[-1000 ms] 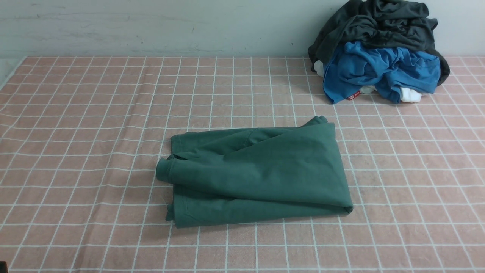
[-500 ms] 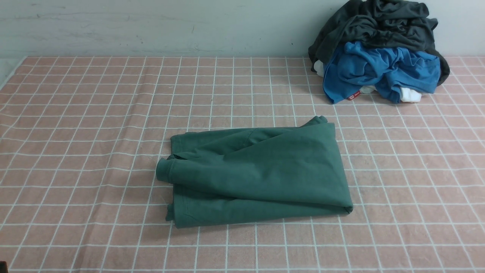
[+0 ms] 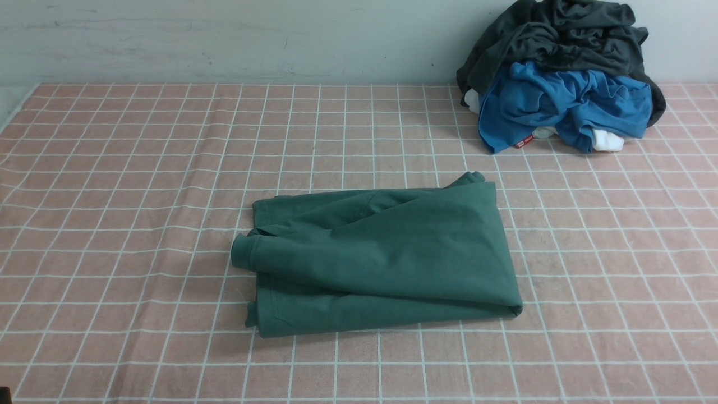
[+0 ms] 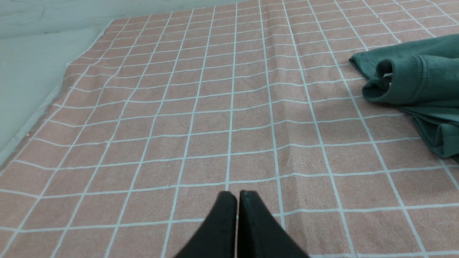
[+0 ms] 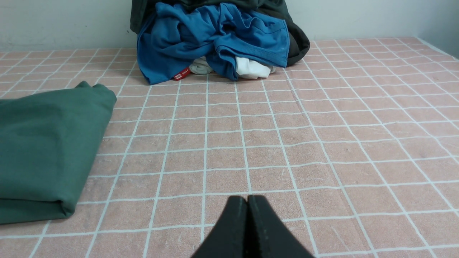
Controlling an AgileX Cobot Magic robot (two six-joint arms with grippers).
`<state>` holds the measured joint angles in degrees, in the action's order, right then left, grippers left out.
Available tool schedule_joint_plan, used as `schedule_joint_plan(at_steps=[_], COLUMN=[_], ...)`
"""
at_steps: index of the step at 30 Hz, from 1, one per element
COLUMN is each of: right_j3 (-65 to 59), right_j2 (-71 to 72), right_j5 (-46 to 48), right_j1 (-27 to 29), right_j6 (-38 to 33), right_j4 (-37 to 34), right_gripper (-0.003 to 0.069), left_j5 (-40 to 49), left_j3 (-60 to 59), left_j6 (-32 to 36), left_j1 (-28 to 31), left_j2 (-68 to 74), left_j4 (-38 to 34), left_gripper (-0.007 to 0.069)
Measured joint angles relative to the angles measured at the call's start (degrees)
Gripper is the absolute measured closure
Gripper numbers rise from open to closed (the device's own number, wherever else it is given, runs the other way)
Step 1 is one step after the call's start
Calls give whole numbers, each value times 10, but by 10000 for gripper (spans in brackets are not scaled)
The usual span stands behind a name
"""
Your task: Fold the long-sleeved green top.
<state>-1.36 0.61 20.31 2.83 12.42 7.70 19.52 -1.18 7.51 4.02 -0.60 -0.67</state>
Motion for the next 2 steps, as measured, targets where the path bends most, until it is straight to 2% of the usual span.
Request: schedule_joint_plan(at_steps=[2], right_j3=[0], right_j2=[0], right_j5=[0], right_j1=[0], right_j6=[0], right_j4=[0], right_gripper=[673], left_j5=[0], left_j3=[0], left_j6=[0], left_j1=[0], left_j2=[0], left_j4=[0], left_gripper=[627])
